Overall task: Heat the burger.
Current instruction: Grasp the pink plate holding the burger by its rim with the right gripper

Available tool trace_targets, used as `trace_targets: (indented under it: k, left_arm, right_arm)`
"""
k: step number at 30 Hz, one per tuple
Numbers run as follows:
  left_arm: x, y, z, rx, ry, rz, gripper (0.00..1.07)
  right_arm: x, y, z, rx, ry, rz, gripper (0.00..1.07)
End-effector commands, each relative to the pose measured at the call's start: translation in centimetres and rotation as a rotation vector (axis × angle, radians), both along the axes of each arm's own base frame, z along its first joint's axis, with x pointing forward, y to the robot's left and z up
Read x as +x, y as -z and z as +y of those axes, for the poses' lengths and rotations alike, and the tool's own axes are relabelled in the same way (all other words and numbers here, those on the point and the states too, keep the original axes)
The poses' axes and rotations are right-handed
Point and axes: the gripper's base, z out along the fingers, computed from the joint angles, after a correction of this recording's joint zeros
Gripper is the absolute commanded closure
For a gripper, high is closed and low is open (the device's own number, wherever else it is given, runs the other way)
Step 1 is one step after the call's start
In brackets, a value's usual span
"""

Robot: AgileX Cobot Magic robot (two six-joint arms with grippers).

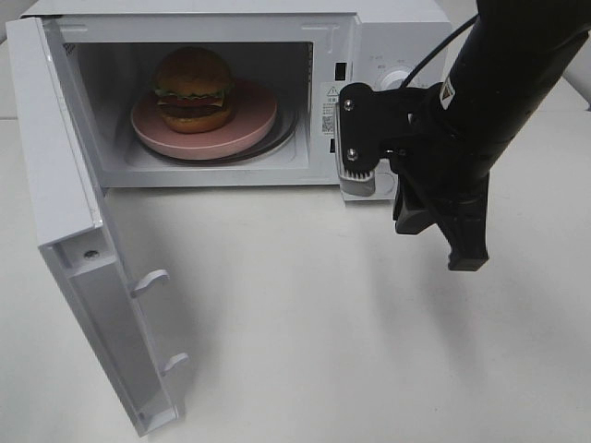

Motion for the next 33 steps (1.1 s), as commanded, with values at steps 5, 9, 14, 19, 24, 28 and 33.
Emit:
trace_targets:
  k: [5,9,14,19,24,28,33]
  left_arm:
    - [-0.2,0.0,0.0,-0.002,0.003,-0.024,0.06]
    - [-0.2,0.0,0.0,-0.002,0.003,-0.024,0.06]
    - [-0.2,0.0,0.0,-0.002,0.003,-0.024,0.06]
    - [-0.2,0.0,0.0,-0.002,0.003,-0.024,0.06]
    - [-0.2,0.0,0.0,-0.002,0.003,-0.024,0.06]
    - [-0.2,0.0,0.0,-0.002,0.003,-0.024,0.06]
    - [-0.2,0.0,0.0,-0.002,0.003,-0.024,0.06]
  right_arm:
    - [0.8,-0.5,0.2,-0.030,-0.162,-0.111,0.82]
    - [1.2,-0.7,0.5,0.026,-0.080,-0.148,0.51]
    - [1.7,-0.9,0.8,0.075,-0.052,-0.203,0.14]
    - [2.1,-1.0,1.4,0.109,-0.061,-0.261,0.08]
    - [2.4,-0.8,2.6,0.057,-0.143,-0.329,0.09]
    - [3.0,-0.7,4.3,0.057,-0.161,-0.352,0.10]
    - [3.7,-0.5,6.4,0.055,-0.210,-0.376,0.11]
